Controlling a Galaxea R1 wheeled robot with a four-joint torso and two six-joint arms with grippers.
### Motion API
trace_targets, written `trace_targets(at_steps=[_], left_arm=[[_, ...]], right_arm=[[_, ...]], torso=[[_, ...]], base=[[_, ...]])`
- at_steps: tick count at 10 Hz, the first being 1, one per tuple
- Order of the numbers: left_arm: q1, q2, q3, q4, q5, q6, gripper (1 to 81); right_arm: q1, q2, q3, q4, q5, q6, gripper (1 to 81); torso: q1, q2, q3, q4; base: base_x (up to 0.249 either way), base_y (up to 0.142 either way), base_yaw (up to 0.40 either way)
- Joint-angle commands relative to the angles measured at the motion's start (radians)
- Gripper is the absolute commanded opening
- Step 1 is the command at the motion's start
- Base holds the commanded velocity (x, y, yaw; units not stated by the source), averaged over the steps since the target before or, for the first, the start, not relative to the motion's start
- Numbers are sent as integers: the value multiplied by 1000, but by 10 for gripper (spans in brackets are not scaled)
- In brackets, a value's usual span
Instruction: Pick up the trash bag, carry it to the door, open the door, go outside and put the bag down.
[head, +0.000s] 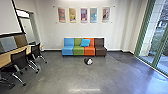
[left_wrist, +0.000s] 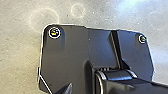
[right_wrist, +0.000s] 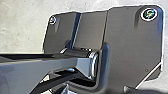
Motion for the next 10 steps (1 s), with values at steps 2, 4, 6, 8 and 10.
trace_targets(at_steps=[2, 4, 6, 8, 10], left_arm=[[-61, -2, 3, 4, 51, -2, 811], [-61, -2, 3, 2, 51, -2, 811], [-61, 1, 3, 0, 54, -2, 811], [-61, 4, 3, 0, 55, -2, 811], [-61, 3, 3, 0, 55, -2, 811]], right_arm=[[39, -7, 14, -9, -57, -8, 811], [40, -5, 11, -3, -57, -6, 811], [37, -5, 13, 0, -57, -6, 811], [36, -5, 14, 2, -54, -5, 811], [34, -5, 14, 3, -50, -5, 811]], torso=[[0, 0, 0, 0], [0, 0, 0, 0], [0, 0, 0, 0], [0, 0, 0, 0], [0, 0, 0, 0]], base=[[136, 0, 0], [136, 0, 0], [136, 0, 0], [135, 0, 0], [136, 0, 0]])
